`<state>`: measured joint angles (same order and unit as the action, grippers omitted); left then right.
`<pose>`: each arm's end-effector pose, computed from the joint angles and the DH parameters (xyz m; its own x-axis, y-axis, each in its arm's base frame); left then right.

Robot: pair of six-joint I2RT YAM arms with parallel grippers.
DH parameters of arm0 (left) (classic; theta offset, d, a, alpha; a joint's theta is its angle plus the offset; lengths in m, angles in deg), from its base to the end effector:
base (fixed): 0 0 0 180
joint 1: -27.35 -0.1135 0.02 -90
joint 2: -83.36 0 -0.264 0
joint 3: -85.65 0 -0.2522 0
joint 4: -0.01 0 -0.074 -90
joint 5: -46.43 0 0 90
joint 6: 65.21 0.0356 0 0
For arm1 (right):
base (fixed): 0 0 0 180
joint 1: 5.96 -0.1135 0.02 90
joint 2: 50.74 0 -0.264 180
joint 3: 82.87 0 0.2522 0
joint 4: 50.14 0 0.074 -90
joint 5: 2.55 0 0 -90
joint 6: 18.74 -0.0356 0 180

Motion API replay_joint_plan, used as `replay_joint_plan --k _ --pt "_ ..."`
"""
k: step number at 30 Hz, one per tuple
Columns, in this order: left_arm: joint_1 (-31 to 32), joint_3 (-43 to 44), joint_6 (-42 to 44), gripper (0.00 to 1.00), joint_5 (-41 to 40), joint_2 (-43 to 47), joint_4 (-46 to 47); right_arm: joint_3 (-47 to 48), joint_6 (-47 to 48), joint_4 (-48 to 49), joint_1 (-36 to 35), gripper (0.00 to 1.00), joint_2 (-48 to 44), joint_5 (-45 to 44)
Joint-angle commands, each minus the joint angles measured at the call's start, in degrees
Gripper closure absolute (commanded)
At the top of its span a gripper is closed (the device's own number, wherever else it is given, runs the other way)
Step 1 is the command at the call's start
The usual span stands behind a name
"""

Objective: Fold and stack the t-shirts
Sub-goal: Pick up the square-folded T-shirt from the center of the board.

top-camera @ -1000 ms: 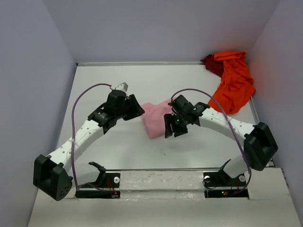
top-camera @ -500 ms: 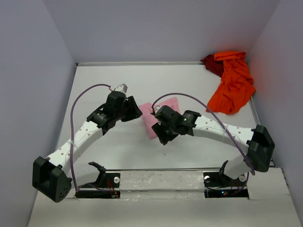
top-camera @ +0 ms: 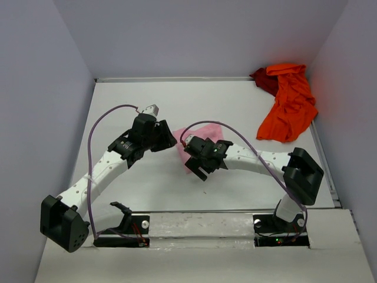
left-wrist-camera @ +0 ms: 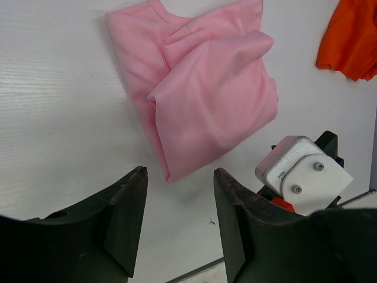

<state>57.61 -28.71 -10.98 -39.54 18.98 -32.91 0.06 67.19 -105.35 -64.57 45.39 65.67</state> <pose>0.2157 -0.1287 0.2996 -0.6919 -0.2714 -0.6691 0.1848 0.8292 -0.5275 0.1848 0.2775 0.2189 -0.5343 -0.7491 -0.3915 -0.6854 0.6550 -0.3180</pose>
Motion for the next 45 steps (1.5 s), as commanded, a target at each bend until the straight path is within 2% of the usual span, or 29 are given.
replay_joint_plan --k 1,7,11,20,29,35,36,37,43,44,45 --pt "-0.03 0.77 1.84 0.41 -0.69 1.01 -0.70 0.09 3.46 6.81 -1.24 0.00 -0.52 2.34" --pt "-0.03 0.24 1.58 0.41 -0.96 1.89 -0.88 0.53 7.85 9.98 -3.00 0.00 2.21 5.78" --pt "-0.03 -0.46 1.14 0.41 -1.04 2.85 -0.97 1.14 7.50 11.39 -3.52 0.01 4.49 7.45" --pt "-0.03 -1.43 -0.09 0.41 -0.25 4.09 -1.06 4.40 6.54 13.32 -4.06 0.06 12.31 5.34" --pt "-0.11 -2.31 -1.32 0.41 0.19 7.69 -2.81 6.77 5.31 14.21 -4.06 0.17 15.83 3.32" --pt "-0.03 -4.06 -2.02 0.41 0.36 10.15 -3.69 9.58 4.69 13.24 -3.53 0.39 16.80 3.15" --pt "-0.03 -4.24 -2.11 0.41 0.19 10.41 -3.78 10.37 4.69 13.06 -3.53 0.47 16.89 3.32" --pt "-0.11 -4.76 -2.20 0.41 0.19 10.59 -3.87 10.64 4.52 12.98 -2.92 0.63 16.89 3.41" --pt "-0.03 -6.35 -2.46 0.41 -0.08 11.38 -3.34 10.82 4.25 12.71 -1.25 0.74 16.63 3.67" --pt "-0.03 -6.61 -2.46 0.41 -0.08 11.38 -3.34 10.73 4.25 12.71 -1.24 0.81 16.54 3.67" --pt "-0.03 -7.14 -2.46 0.41 -0.25 11.47 -3.17 10.64 4.25 12.62 -0.72 0.85 16.19 3.50"
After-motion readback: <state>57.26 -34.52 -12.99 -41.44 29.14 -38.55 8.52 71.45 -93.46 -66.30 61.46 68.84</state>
